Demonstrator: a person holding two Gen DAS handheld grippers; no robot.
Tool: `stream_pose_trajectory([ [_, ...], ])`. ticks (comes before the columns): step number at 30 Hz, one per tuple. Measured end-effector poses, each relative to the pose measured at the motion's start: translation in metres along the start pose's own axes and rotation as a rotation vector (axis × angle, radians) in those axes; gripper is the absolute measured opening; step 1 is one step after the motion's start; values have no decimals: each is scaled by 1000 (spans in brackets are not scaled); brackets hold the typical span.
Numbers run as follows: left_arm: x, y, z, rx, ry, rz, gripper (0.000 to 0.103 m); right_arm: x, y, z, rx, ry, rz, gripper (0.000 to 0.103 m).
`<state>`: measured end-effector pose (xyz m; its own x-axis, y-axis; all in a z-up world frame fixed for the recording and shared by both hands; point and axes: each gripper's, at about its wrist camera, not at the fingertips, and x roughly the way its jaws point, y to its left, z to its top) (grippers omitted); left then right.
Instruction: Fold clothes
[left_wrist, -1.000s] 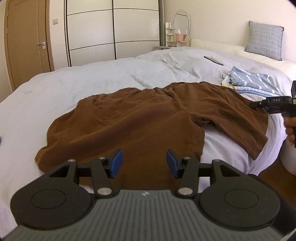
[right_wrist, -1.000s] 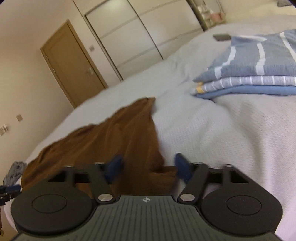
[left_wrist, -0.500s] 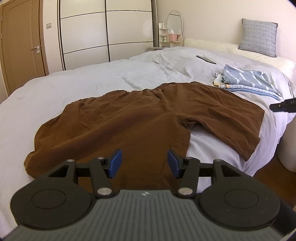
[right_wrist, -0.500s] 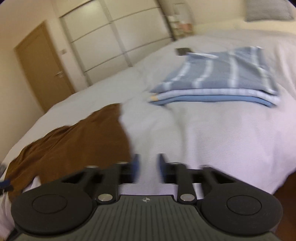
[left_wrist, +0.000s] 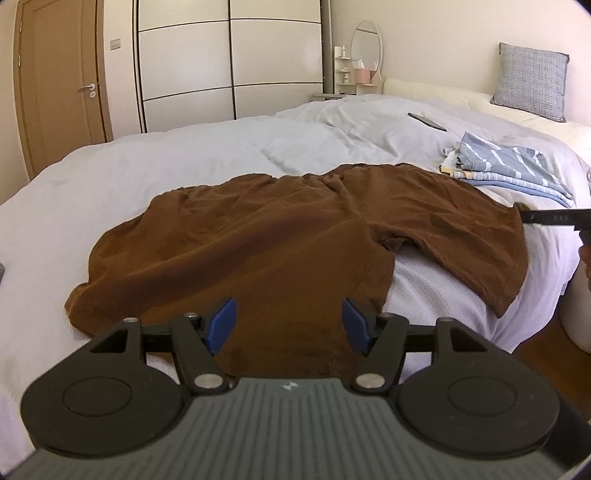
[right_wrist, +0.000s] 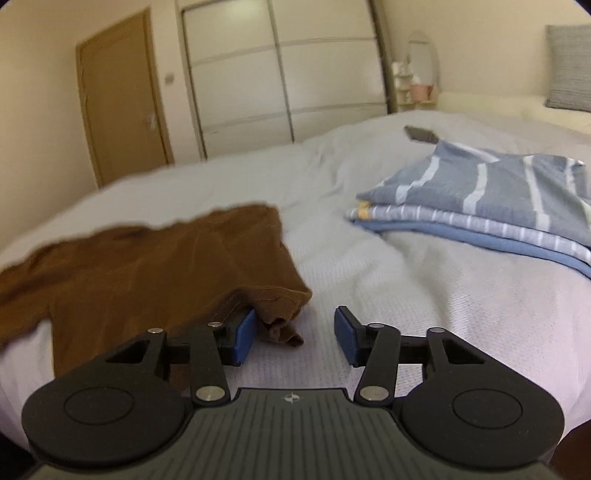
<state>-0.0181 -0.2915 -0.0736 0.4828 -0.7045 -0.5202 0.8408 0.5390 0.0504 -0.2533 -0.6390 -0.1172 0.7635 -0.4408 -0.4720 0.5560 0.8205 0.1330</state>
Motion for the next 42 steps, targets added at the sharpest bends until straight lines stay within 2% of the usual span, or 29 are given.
stream_pose_trajectory([
  [3,1,-1,0,6,-8,-3,62,0,9,-1,-89,24,-6,38],
  [7,5,-2,-3,-5,0,-13,62,6,8,-3,-108,35,-8,36],
  [8,5,-2,-3,-5,-1,-15,62,6,7,-4,-108,30,-11,20],
  [9,5,-3,-3,-6,-2,-17,62,3,5,-3,-96,15,-32,8],
  [10,3,-2,-3,-5,-7,-15,62,-3,2,-1,-73,-5,-72,3],
  [12,1,-2,-3,-3,-16,-11,63,-18,-4,3,-29,-60,-154,2],
  [15,-1,1,-3,-16,-22,-6,64,-39,-13,4,8,-86,-272,1],
  [18,2,4,-5,-31,-13,-10,64,-49,-22,0,56,-69,-271,5],
  [19,1,4,-6,-32,-12,-12,64,-51,-22,-2,72,-64,-249,12],
  [21,1,3,-6,-32,-13,-19,64,-54,-17,-8,109,-54,-188,20],
  [23,0,1,-6,-26,-17,-22,64,-54,-10,-16,175,-43,-111,37],
  [25,-3,0,-6,-21,-24,-22,65,-51,0,-24,249,-30,-12,43],
  [31,-10,3,-8,-23,-34,-12,66,-45,48,-45,347,78,250,47],
  [35,-12,5,-11,-31,-38,-10,66,-33,71,-57,429,161,339,50],
  [37,-14,6,-12,-34,-42,-11,66,-29,78,-63,493,168,379,50],
  [39,-17,7,-13,-35,-48,-11,66,-25,79,-63,556,163,410,48],
  [41,-20,8,-14,-35,-55,-10,66,-24,77,-59,587,170,440,5],
  [42,-21,9,-15,-35,-58,-10,66,-24,76,-57,602,174,455,5],
])
